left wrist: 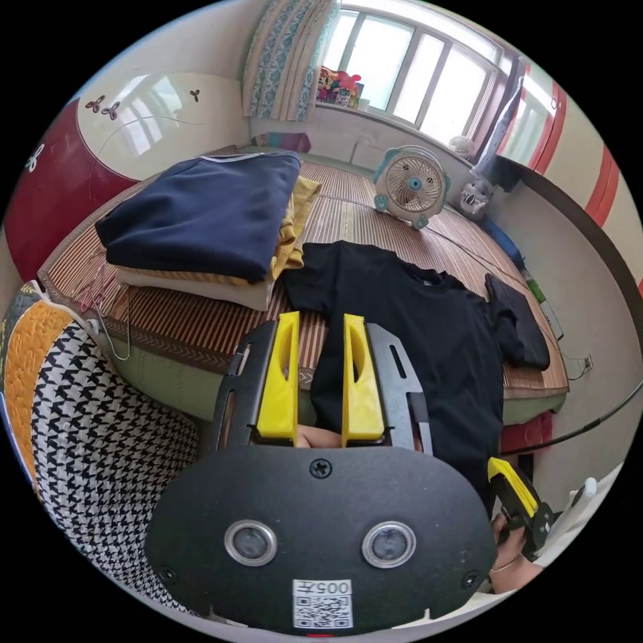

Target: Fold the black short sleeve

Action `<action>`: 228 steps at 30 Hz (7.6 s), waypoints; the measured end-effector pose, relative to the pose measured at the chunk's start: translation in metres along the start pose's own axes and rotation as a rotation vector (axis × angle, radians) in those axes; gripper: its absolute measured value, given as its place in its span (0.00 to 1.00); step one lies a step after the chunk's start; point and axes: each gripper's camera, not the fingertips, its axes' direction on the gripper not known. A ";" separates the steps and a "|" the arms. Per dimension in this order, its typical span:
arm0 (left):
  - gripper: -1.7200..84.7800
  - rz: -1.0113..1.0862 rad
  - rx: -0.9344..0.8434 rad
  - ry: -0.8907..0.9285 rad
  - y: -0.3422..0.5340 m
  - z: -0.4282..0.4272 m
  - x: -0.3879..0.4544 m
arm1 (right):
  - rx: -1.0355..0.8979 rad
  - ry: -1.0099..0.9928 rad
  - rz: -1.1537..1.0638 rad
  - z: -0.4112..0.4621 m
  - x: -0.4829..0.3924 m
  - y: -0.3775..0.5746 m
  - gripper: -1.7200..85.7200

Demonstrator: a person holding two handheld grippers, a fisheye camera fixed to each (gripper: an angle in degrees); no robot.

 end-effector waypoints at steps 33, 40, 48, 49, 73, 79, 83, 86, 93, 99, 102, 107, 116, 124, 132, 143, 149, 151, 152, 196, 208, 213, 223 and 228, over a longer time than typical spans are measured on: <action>0.08 -0.132 -0.063 -0.052 -0.057 0.163 -0.009 | 0.007 0.165 -0.031 0.018 -0.054 0.001 0.01; 0.06 -0.067 -0.099 0.071 -0.063 0.146 0.016 | -0.007 0.320 -0.071 0.029 -0.088 0.000 0.01; 0.06 0.216 0.059 -0.067 -0.074 0.120 0.115 | -0.024 0.386 -0.109 0.040 -0.108 -0.004 0.01; 0.06 0.276 0.071 -0.057 -0.072 0.120 0.134 | -0.027 0.367 -0.093 0.040 -0.106 -0.006 0.01; 0.08 0.610 -0.166 0.055 -0.004 0.206 0.145 | -0.103 0.318 0.056 0.061 -0.105 -0.050 0.00; 0.06 0.423 -0.163 0.050 -0.002 0.198 0.092 | -0.088 0.312 0.046 0.059 -0.097 -0.049 0.00; 0.08 0.312 -0.188 0.086 0.003 0.195 0.062 | -0.070 0.316 0.027 0.057 -0.090 -0.047 0.00; 0.10 0.282 -0.151 0.077 0.008 0.180 0.049 | -0.058 0.303 0.022 0.054 -0.083 -0.045 0.00; 0.08 0.213 0.032 0.082 0.001 0.130 0.040 | -0.038 0.266 0.063 0.035 -0.068 -0.053 0.00; 0.08 0.146 0.153 0.145 -0.028 0.138 0.069 | 0.283 0.167 -0.011 0.004 -0.070 -0.105 0.01; 0.09 0.133 0.119 0.132 -0.052 0.167 0.094 | 0.232 0.225 -0.010 0.037 -0.061 -0.156 0.01; 0.12 0.112 0.123 0.119 -0.080 0.212 0.114 | 0.270 0.303 0.106 0.095 -0.036 -0.230 0.01; 0.14 -0.035 0.011 0.049 -0.091 0.299 0.085 | 0.196 0.197 0.132 0.197 -0.008 -0.318 0.01; 0.14 0.065 0.013 0.082 -0.106 0.312 0.101 | 0.108 0.104 0.121 0.258 0.003 -0.323 0.01; 0.09 0.064 -0.083 0.008 -0.116 0.343 0.101 | -0.004 0.010 -0.111 0.285 -0.017 -0.356 0.01; 0.05 0.071 -0.098 0.058 -0.120 0.352 0.093 | -0.144 -0.093 -0.184 0.313 -0.010 -0.378 0.06; 0.04 0.059 -0.087 0.096 -0.119 0.349 0.087 | -0.266 -0.136 -0.237 0.331 -0.007 -0.386 0.11; 0.04 0.044 -0.083 0.118 -0.118 0.349 0.082 | -0.303 -0.094 -0.276 0.338 -0.012 -0.385 0.10; 0.04 0.040 -0.082 0.124 -0.118 0.349 0.081 | -0.290 -0.060 -0.293 0.339 -0.015 -0.386 0.08; 0.01 -0.123 0.094 0.053 -0.097 0.337 0.066 | -0.152 -0.099 0.005 0.326 0.048 -0.422 0.04; 0.01 0.032 0.023 0.104 -0.101 0.351 0.103 | -0.040 -0.071 0.045 0.271 0.063 -0.412 0.04; 0.01 0.049 0.017 0.119 -0.103 0.354 0.106 | 0.076 0.075 0.154 0.203 0.121 -0.395 0.05; 0.01 0.016 -0.004 0.151 -0.105 0.366 0.101 | 0.049 0.395 0.362 0.138 0.238 -0.344 0.07; 0.01 0.029 -0.025 0.161 -0.107 0.373 0.103 | -0.025 0.352 0.364 0.163 0.239 -0.337 0.08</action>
